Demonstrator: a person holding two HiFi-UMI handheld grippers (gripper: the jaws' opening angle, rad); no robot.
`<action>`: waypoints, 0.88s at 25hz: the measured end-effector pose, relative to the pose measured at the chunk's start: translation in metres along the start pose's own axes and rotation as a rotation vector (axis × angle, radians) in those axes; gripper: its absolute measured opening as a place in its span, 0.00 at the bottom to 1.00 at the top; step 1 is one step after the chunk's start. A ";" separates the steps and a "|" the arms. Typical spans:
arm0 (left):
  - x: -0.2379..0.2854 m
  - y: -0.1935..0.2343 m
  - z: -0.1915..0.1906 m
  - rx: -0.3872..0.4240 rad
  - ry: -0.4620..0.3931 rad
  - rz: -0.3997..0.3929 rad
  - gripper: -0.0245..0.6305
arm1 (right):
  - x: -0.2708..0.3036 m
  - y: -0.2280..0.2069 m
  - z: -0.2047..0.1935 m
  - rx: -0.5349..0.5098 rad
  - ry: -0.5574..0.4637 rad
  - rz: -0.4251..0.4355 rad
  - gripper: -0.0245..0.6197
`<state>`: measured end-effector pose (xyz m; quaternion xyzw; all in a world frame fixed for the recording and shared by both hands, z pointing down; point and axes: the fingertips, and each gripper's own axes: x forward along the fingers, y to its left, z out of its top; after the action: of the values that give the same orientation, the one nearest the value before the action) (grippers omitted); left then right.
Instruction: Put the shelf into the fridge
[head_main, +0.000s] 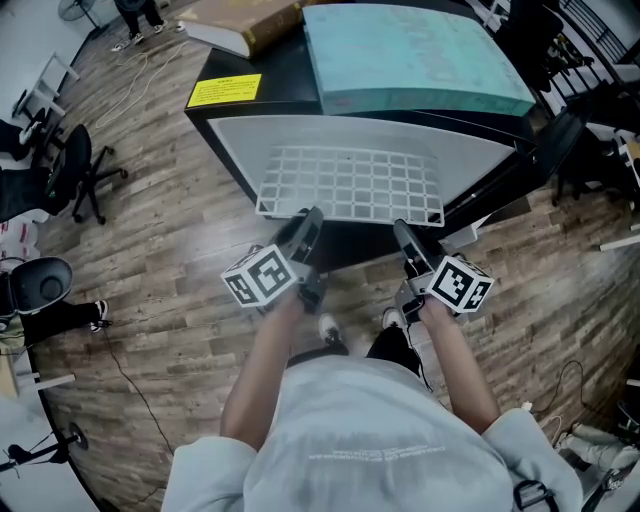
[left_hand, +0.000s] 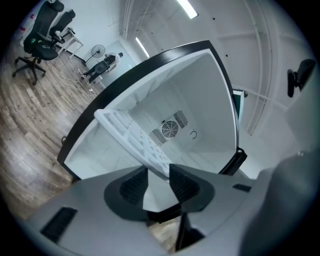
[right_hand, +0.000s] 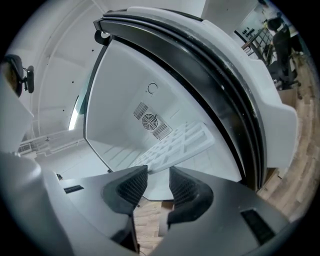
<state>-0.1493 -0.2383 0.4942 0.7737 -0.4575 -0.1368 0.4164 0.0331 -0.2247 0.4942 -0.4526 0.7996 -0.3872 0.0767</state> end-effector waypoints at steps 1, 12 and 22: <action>0.003 0.000 0.003 0.000 0.004 0.005 0.24 | 0.003 0.000 0.003 -0.002 0.004 -0.006 0.24; -0.012 0.001 0.001 0.049 -0.014 0.058 0.15 | 0.001 -0.001 0.001 0.019 0.015 -0.031 0.15; -0.007 0.004 0.006 0.031 -0.028 0.084 0.13 | 0.006 -0.002 0.003 0.032 0.029 -0.052 0.15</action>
<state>-0.1588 -0.2369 0.4928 0.7580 -0.4977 -0.1229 0.4032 0.0323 -0.2318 0.4944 -0.4664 0.7821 -0.4086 0.0622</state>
